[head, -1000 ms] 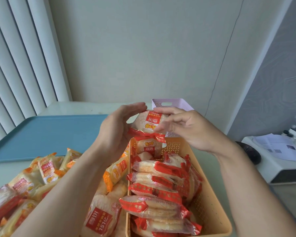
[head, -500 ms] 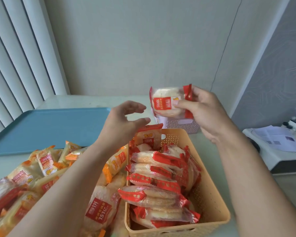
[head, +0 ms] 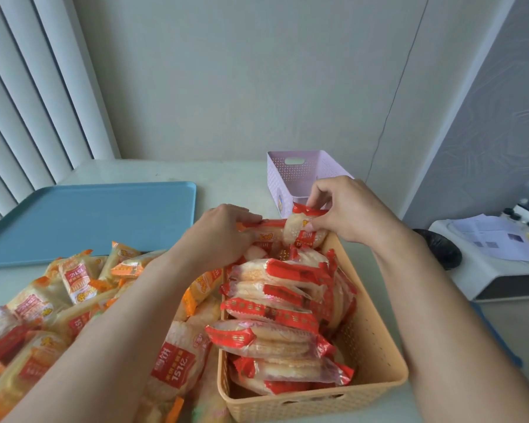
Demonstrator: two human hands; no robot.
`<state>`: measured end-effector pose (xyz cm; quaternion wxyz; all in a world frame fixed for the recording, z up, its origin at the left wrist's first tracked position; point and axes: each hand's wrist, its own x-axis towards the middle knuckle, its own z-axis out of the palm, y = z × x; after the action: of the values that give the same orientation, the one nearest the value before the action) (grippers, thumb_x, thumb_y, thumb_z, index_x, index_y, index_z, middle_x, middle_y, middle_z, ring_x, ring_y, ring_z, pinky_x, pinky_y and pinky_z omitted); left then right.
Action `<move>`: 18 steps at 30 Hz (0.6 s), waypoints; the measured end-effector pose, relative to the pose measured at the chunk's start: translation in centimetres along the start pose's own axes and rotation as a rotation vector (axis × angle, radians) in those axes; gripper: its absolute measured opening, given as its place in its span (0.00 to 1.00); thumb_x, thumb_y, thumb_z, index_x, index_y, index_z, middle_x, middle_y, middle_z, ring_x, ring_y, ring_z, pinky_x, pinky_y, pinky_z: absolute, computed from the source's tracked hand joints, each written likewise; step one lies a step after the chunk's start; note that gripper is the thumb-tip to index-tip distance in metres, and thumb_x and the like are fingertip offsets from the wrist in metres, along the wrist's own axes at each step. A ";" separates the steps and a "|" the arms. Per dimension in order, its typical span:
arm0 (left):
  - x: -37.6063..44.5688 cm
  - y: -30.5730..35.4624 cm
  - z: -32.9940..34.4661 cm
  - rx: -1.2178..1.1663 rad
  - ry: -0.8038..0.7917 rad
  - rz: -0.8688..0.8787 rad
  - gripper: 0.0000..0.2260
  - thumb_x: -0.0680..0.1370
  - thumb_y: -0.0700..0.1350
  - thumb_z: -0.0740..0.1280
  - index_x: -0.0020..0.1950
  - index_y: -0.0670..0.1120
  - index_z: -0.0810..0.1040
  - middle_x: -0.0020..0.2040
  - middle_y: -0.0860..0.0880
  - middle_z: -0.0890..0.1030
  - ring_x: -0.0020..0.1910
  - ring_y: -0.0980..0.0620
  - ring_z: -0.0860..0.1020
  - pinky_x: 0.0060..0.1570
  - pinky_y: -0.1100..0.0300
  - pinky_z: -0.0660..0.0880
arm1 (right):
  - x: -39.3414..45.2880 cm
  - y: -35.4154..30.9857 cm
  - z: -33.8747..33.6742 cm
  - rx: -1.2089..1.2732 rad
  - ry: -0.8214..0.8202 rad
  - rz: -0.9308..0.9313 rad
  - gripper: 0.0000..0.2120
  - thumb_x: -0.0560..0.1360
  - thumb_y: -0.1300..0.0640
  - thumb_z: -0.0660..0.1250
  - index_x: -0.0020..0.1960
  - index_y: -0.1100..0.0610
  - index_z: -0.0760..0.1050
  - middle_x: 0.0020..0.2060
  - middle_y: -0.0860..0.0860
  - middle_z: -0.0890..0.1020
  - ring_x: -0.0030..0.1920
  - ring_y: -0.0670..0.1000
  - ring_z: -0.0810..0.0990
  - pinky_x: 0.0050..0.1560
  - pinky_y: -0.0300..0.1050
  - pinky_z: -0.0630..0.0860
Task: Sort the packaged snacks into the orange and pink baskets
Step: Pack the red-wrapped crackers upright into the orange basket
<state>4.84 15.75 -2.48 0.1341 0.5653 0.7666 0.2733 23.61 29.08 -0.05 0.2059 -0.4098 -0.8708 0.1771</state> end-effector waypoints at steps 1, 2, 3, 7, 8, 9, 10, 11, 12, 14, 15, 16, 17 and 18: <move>-0.1 0.1 0.0 0.000 -0.004 -0.006 0.16 0.79 0.52 0.68 0.67 0.55 0.80 0.70 0.54 0.77 0.69 0.51 0.73 0.68 0.55 0.69 | 0.0 0.0 0.1 -0.032 -0.008 -0.001 0.16 0.62 0.57 0.85 0.38 0.49 0.78 0.38 0.41 0.83 0.38 0.40 0.78 0.39 0.43 0.73; -0.1 0.2 0.0 -0.003 -0.001 -0.014 0.16 0.79 0.52 0.68 0.66 0.56 0.80 0.69 0.54 0.78 0.67 0.51 0.75 0.67 0.54 0.70 | 0.0 0.0 0.2 -0.072 -0.019 -0.007 0.15 0.62 0.56 0.85 0.38 0.49 0.79 0.37 0.41 0.83 0.38 0.39 0.78 0.37 0.42 0.72; -0.3 0.3 -0.2 -0.007 0.015 -0.025 0.16 0.78 0.53 0.69 0.66 0.57 0.80 0.66 0.54 0.79 0.64 0.51 0.76 0.65 0.53 0.72 | 0.0 -0.1 0.5 -0.117 -0.035 -0.014 0.14 0.62 0.56 0.85 0.38 0.48 0.80 0.36 0.41 0.83 0.37 0.39 0.78 0.37 0.42 0.72; -0.9 0.6 -1.5 0.047 0.166 -0.061 0.10 0.77 0.55 0.70 0.57 0.58 0.79 0.53 0.56 0.78 0.48 0.52 0.77 0.55 0.49 0.77 | 0.3 -0.4 2.2 -0.273 -0.114 -0.018 0.12 0.67 0.59 0.81 0.43 0.45 0.84 0.33 0.41 0.78 0.38 0.48 0.80 0.39 0.42 0.74; -1.0 0.5 -1.8 0.079 0.185 -0.057 0.08 0.77 0.55 0.70 0.55 0.57 0.80 0.54 0.57 0.76 0.50 0.53 0.76 0.56 0.48 0.76 | 0.3 -0.4 2.2 -0.279 -0.125 -0.012 0.12 0.67 0.60 0.81 0.45 0.45 0.85 0.34 0.41 0.78 0.38 0.49 0.80 0.39 0.41 0.74; -1.1 0.3 -2.0 0.109 0.182 -0.054 0.07 0.77 0.56 0.69 0.54 0.57 0.80 0.55 0.57 0.76 0.55 0.52 0.74 0.59 0.48 0.75 | 0.1 -0.5 2.0 -0.288 -0.135 -0.008 0.13 0.68 0.60 0.81 0.47 0.45 0.85 0.36 0.41 0.80 0.40 0.49 0.81 0.41 0.42 0.76; -1.2 0.0 -2.1 0.147 0.157 -0.057 0.08 0.78 0.56 0.68 0.55 0.57 0.81 0.59 0.56 0.76 0.61 0.51 0.73 0.62 0.47 0.73 | 0.0 -0.7 1.4 -0.300 -0.138 -0.018 0.13 0.69 0.59 0.80 0.50 0.45 0.85 0.40 0.42 0.82 0.43 0.48 0.82 0.45 0.43 0.78; -1.3 -0.2 -2.1 0.206 0.108 -0.066 0.10 0.79 0.56 0.67 0.58 0.57 0.81 0.65 0.54 0.75 0.68 0.50 0.69 0.66 0.45 0.69 | -0.4 -1.0 0.6 -0.306 -0.126 -0.039 0.13 0.71 0.57 0.79 0.53 0.44 0.85 0.44 0.41 0.82 0.46 0.47 0.81 0.49 0.43 0.78; -1.4 -0.4 -1.9 0.274 0.041 -0.077 0.13 0.79 0.56 0.65 0.63 0.58 0.79 0.72 0.53 0.72 0.74 0.48 0.63 0.70 0.44 0.64 | -0.9 -1.5 -0.2 -0.271 -0.118 -0.063 0.12 0.73 0.54 0.77 0.54 0.43 0.84 0.45 0.40 0.81 0.47 0.44 0.80 0.50 0.42 0.77; -1.6 -0.7 -1.4 0.356 -0.098 -0.101 0.19 0.82 0.58 0.60 0.72 0.60 0.71 0.80 0.51 0.61 0.81 0.46 0.51 0.76 0.40 0.55 | -1.9 -2.8 -1.4 -0.068 -0.226 -0.131 0.10 0.76 0.48 0.74 0.57 0.42 0.83 0.46 0.36 0.82 0.46 0.38 0.79 0.49 0.39 0.74; -1.8 -0.6 -1.4 0.380 -0.149 -0.110 0.21 0.82 0.59 0.57 0.75 0.61 0.66 0.82 0.50 0.56 0.81 0.46 0.46 0.77 0.38 0.50 | -2.4 -3.7 -1.5 0.034 -0.344 -0.172 0.13 0.76 0.45 0.73 0.60 0.42 0.83 0.48 0.36 0.84 0.47 0.35 0.80 0.51 0.37 0.74; -1.8 -0.4 -1.2 0.408 -0.194 -0.113 0.22 0.83 0.59 0.55 0.77 0.62 0.63 0.83 0.50 0.53 0.82 0.45 0.43 0.77 0.37 0.48 | -2.8 -4.4 -1.3 0.083 -0.466 -0.205 0.16 0.76 0.44 0.72 0.63 0.42 0.81 0.54 0.36 0.84 0.50 0.34 0.80 0.54 0.35 0.74; -1.7 -0.3 -1.0 0.445 -0.232 -0.116 0.23 0.83 0.58 0.53 0.79 0.60 0.60 0.83 0.50 0.50 0.81 0.44 0.40 0.77 0.36 0.47 | -2.9 -4.8 -0.9 0.069 -0.565 -0.232 0.18 0.77 0.43 0.70 0.67 0.43 0.79 0.60 0.36 0.82 0.56 0.34 0.79 0.59 0.35 0.73; -1.7 0.0 -0.8 0.488 -0.261 -0.119 0.23 0.83 0.55 0.53 0.79 0.58 0.59 0.83 0.49 0.48 0.81 0.43 0.39 0.77 0.35 0.46 | -2.8 -5.0 -0.3 0.025 -0.636 -0.259 0.20 0.79 0.45 0.68 0.70 0.43 0.76 0.66 0.37 0.79 0.62 0.36 0.77 0.65 0.37 0.72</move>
<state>4.95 13.95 -1.97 0.1073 0.5655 0.8178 -0.0030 22.22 23.90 1.97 -0.0503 -0.2175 -0.9340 0.2790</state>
